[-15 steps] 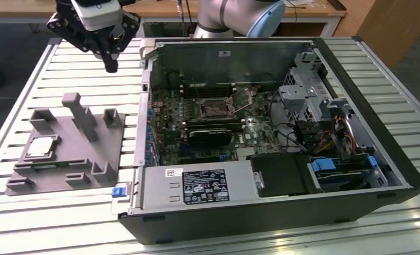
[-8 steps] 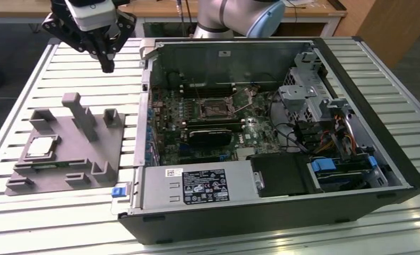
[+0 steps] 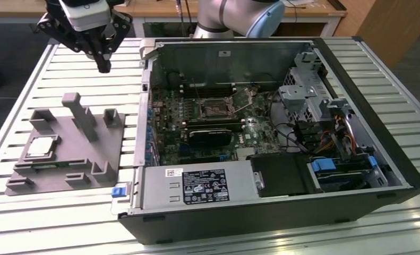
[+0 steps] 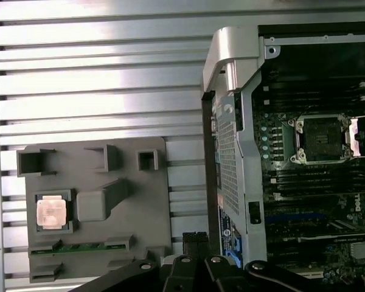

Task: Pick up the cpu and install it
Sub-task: 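Reach for the cpu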

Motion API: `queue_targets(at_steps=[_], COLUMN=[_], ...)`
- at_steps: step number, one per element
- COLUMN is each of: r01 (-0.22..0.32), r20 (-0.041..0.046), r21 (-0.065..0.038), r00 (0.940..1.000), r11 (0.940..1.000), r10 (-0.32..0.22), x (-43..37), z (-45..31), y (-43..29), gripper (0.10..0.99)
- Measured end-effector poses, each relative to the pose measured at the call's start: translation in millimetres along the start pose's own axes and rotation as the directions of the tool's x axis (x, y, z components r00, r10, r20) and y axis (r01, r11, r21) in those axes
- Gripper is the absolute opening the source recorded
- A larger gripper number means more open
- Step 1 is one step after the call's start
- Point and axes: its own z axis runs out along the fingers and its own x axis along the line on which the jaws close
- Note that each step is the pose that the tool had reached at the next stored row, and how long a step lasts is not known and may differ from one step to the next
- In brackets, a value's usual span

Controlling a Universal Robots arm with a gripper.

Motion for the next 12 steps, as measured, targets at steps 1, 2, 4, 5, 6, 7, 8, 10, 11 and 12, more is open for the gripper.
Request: queue_targets(at_steps=[1, 2, 4, 5, 6, 7, 8, 10, 11, 12], r01=[0.0, 0.0, 0.0, 0.0, 0.0, 0.0, 0.0, 0.0, 0.0, 0.0], r20=[0.0, 0.0, 0.0001, 0.0, 0.0, 0.0, -0.0001, 0.0, 0.0, 0.0], r21=[0.0, 0.0, 0.0, 0.0, 0.0, 0.0, 0.0, 0.0, 0.0, 0.0], r00=[1.0, 1.0, 1.0, 1.0, 1.0, 1.0, 1.0, 1.0, 1.0, 1.0], r11=[1.0, 1.0, 1.0, 1.0, 1.0, 1.0, 1.0, 1.0, 1.0, 1.0], r10=[0.0, 0.0, 0.0, 0.0, 0.0, 0.0, 0.0, 0.0, 0.0, 0.0], x=[0.8, 1.5, 3.0, 3.7, 4.4, 5.2, 5.9, 7.5, 8.3, 9.1], z=[0.0, 0.0, 0.0, 0.0, 0.0, -0.1, -0.1, 0.0, -0.1, -0.1], y=[0.0, -0.1, -0.2, -0.3, -0.3, -0.4, -0.4, -0.5, -0.6, -0.7], gripper=[0.106, 0.106, 0.106, 0.106, 0.106, 0.106, 0.106, 0.106, 0.106, 0.106])
